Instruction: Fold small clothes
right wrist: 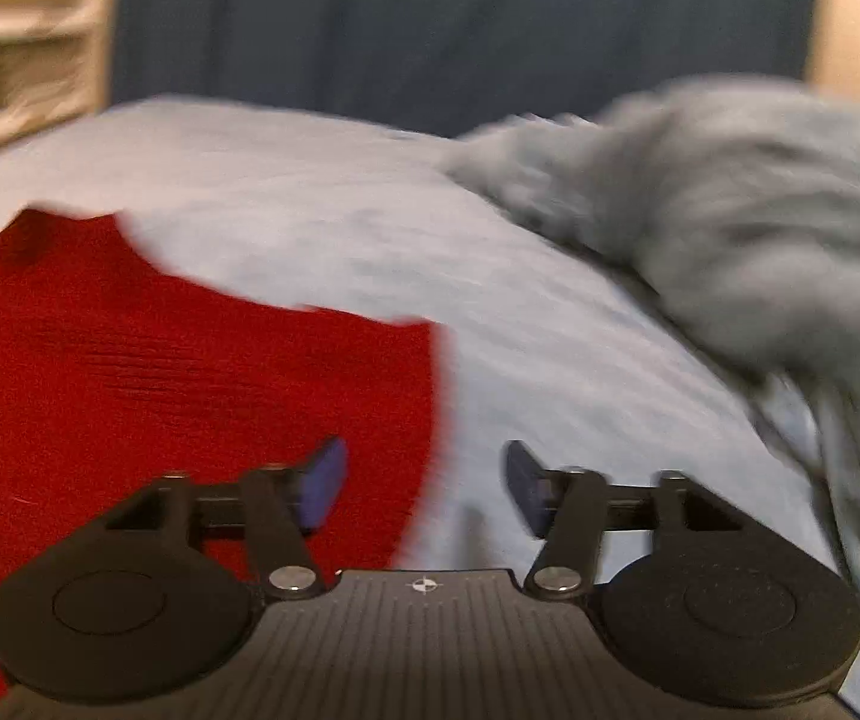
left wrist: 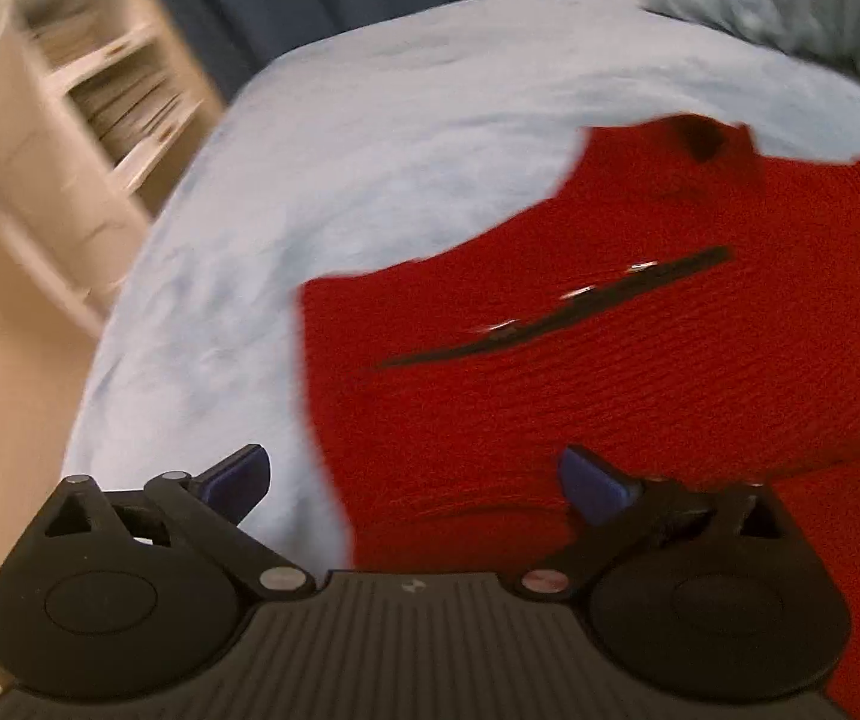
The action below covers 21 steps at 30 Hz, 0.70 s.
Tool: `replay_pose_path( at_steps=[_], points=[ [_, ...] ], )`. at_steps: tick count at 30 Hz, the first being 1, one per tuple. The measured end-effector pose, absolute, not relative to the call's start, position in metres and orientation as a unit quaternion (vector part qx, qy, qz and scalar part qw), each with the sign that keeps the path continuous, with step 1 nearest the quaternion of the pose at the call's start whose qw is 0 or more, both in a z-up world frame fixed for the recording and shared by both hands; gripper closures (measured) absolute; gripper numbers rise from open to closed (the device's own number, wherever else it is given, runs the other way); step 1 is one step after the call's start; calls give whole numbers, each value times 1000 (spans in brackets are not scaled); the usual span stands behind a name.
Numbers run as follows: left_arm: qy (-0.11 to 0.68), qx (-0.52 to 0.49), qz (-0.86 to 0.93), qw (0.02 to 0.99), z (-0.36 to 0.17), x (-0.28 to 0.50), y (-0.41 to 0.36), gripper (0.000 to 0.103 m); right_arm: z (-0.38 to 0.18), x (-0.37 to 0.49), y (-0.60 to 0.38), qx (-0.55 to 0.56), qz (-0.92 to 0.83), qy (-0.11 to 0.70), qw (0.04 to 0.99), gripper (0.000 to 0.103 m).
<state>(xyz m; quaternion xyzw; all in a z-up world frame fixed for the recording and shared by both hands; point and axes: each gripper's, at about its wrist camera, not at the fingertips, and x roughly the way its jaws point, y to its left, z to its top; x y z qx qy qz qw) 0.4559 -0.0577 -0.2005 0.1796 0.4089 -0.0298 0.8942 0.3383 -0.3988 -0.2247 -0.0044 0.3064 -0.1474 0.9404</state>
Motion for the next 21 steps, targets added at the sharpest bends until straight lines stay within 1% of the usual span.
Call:
replay_pose_path(
  at_steps=[2,4,7,10,14,17,21],
  points=[
    [408,179,-5,895,-193,446,-41,0,-218,320,-421,56,-165,318,932,27],
    [392,189,5,901,-183,427,-31,0,-206,298,-425,88,-178,327,924,29],
    [388,176,8,905,-169,392,-19,0,-185,242,-406,130,-138,306,933,28],
    [423,139,-8,895,-164,343,-15,0,-170,189,-368,123,-89,314,937,27],
    [461,121,-30,879,-158,268,-17,0,-159,118,-310,108,-25,349,930,26],
    [469,114,-39,875,-150,215,-17,0,-145,74,-280,105,15,368,924,26],
    [468,101,-46,877,-130,170,-16,0,-113,35,-260,83,32,350,932,26]
  ],
)
